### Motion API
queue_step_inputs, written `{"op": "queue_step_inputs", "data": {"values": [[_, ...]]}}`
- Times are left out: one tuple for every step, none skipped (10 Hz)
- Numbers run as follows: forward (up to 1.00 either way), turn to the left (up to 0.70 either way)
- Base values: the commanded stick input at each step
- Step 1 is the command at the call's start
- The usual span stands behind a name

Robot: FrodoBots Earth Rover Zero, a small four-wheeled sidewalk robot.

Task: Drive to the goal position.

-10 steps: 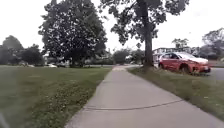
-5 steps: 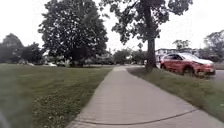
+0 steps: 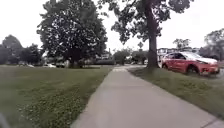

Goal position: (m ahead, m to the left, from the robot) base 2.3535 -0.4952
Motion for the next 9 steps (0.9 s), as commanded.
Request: {"op": "queue_step_inputs", "data": {"values": [[0.7,-0.13],[0.7,-0.3],[0.7,-0.14],[0.7,0.0],[0.7,0.0],[0.7,0.0],[0.7,0.0],[0.7,0.0],[0.7,0.0]]}}
